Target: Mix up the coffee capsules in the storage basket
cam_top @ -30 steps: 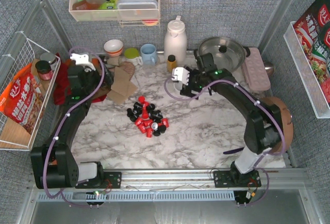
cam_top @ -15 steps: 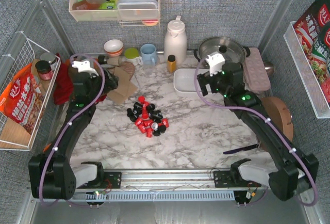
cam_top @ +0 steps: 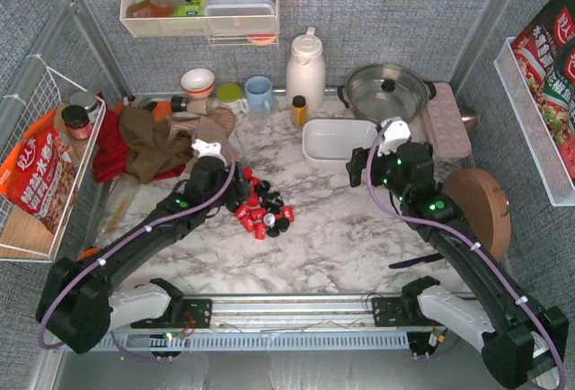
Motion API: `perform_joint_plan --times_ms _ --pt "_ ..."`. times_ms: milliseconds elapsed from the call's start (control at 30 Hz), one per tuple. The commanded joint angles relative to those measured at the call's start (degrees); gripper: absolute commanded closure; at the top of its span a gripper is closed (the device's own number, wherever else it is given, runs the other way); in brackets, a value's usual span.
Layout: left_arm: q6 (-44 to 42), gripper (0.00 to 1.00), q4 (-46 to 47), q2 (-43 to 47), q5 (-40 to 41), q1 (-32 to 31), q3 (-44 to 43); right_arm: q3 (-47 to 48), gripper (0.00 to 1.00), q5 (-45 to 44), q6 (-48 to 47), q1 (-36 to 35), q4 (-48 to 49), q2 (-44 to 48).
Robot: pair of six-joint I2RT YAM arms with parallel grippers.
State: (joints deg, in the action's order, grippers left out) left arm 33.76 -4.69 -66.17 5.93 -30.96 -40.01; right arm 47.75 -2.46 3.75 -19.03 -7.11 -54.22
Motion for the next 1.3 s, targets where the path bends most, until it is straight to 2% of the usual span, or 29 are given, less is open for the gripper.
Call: perform_joint_plan --times_ms 0,267,467,600,900,1267 --pt "4.21 0.30 -1.90 -1.75 7.39 -6.73 -1.13 -4.12 0.02 1.46 4.68 -0.14 5.30 0.81" --pt "6.59 0.34 -8.02 -8.09 12.71 -17.16 -7.06 -6.16 0.02 2.22 8.20 -0.16 5.96 -2.05" --pt "8.94 0.34 -9.65 -9.54 13.62 -18.26 -5.80 -5.82 0.02 1.80 8.47 -0.22 4.85 -1.30" --pt "12.26 0.39 -10.84 -8.33 13.09 -18.90 -3.50 -5.99 0.03 1.95 9.12 -0.23 4.70 -1.39" --pt "16.82 0.42 -12.14 -6.18 13.75 -23.87 0.66 -5.73 0.03 3.10 9.91 -0.27 3.91 -1.25" --pt "17.07 0.49 -10.36 -13.28 16.46 -25.09 0.52 -5.47 0.04 4.33 10.48 -0.22 3.60 -1.40"
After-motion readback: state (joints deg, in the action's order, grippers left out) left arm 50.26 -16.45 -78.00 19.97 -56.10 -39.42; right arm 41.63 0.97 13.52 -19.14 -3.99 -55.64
